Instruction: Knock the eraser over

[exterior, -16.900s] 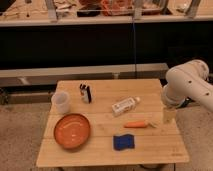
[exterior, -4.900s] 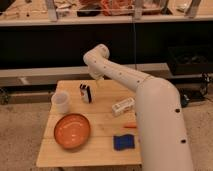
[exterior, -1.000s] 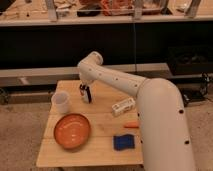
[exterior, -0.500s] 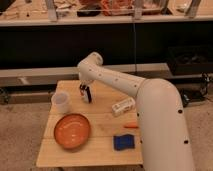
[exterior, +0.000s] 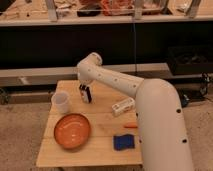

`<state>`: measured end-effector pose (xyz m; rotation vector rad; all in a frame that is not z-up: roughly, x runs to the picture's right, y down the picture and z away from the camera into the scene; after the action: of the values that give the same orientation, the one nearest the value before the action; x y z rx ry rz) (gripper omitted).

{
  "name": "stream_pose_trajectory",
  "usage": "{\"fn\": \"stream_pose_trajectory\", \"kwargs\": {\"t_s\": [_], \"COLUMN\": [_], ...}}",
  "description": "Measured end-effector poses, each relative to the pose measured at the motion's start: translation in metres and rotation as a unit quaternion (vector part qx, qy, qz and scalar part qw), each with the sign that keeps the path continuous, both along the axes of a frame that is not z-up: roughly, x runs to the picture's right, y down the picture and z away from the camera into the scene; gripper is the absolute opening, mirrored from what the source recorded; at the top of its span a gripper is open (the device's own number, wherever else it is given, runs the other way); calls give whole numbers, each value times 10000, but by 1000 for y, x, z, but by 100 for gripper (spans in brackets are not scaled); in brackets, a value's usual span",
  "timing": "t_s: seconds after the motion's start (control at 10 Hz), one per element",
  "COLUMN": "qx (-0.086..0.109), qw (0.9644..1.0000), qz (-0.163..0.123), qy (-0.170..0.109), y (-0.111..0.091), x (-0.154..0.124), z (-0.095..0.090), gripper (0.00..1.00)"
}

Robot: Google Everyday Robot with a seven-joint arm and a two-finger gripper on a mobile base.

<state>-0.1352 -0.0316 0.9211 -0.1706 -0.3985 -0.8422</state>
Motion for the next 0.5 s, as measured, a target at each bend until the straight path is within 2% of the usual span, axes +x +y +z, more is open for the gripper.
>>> {"fn": "stream_pose_trajectory", "kwargs": {"t_s": [0.5], "qx": [27], "qw": [9999], "qz": [-54], "qy": [-117], "y": [0], "x": [-7], "z": [1], "gripper": [0]}}
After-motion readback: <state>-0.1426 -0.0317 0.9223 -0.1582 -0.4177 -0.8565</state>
